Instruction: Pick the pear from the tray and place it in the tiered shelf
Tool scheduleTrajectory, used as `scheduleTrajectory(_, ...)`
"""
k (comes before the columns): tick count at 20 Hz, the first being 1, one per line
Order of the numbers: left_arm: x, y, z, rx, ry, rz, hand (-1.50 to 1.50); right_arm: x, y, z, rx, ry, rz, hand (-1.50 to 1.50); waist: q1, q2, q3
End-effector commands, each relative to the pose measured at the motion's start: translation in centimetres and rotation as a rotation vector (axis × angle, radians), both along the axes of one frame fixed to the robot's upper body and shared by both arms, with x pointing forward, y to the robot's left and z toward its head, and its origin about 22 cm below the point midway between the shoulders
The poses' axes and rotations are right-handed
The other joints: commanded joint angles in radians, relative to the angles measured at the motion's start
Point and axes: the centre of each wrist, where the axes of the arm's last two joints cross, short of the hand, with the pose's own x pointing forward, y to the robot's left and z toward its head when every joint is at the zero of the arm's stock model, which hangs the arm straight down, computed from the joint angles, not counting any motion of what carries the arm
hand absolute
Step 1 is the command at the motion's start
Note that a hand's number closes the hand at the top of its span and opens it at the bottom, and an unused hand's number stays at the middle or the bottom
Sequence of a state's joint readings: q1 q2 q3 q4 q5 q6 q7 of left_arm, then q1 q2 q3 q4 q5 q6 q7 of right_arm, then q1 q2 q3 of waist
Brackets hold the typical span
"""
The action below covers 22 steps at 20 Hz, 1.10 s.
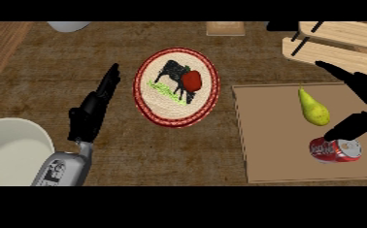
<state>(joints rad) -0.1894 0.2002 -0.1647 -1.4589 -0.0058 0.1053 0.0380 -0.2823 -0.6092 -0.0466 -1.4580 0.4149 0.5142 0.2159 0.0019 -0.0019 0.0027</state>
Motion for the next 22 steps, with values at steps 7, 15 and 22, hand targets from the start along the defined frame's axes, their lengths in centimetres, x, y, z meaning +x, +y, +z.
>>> scheduleTrajectory(7, -0.5, 0.0, -1.4, -0.003, 0.027, -0.001, 0.00, 0.7, 0.0, -1.9, -0.041, 0.004, -0.008, -1.50, 0.000, 0.002, -0.003)
scheduleTrajectory(15, -1.1, -0.1, -0.9, -0.010, 0.007, -0.014, 0.00, 2.3, 1.0, -3.8, -0.068, 0.024, -0.015, -1.50, 0.004, 0.002, -0.003)
scheduleTrajectory(22, 1.4, 0.1, -1.7, -0.016, 0.018, 0.013, 0.00, 1.3, -1.4, -5.3, -0.053, 0.021, 0.003, -1.50, -0.003, 0.003, -0.003)
